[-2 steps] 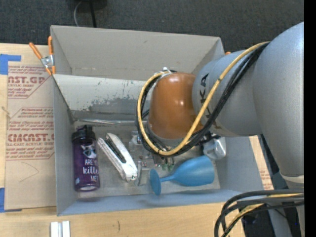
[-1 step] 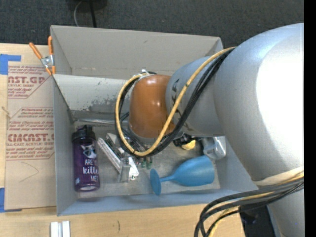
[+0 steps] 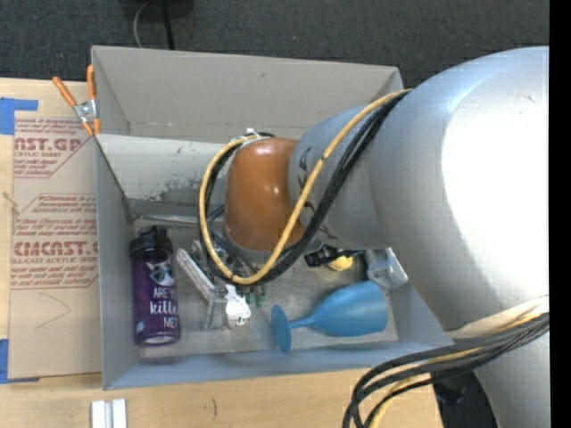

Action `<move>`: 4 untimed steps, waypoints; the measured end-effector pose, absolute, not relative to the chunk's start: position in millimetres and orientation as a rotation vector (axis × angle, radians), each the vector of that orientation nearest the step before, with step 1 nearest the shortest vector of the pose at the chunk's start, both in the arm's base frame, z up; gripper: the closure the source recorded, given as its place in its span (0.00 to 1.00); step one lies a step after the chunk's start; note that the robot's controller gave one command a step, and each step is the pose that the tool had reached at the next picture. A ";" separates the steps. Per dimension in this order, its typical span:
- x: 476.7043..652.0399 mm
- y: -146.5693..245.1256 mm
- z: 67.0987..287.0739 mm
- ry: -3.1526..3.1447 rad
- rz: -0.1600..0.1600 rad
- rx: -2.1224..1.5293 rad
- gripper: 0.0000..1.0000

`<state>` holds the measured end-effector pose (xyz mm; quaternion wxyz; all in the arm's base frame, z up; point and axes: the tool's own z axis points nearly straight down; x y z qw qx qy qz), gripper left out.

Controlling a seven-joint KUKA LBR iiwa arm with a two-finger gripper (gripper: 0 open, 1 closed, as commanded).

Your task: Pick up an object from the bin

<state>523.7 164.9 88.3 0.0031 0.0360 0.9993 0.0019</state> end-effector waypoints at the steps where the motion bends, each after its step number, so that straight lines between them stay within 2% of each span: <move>1: 566.4 195.4 76.1 3.117 0.008 -0.165 1.00; 2: 566.5 195.5 76.1 3.116 0.009 -0.164 1.00; 3: 563.3 189.9 109.3 3.128 0.001 -0.184 1.00; 4: 564.6 189.2 125.1 3.126 0.002 -0.185 1.00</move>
Offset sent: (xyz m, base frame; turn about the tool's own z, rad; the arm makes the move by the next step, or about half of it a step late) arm 0.0000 0.0000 0.0000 0.0000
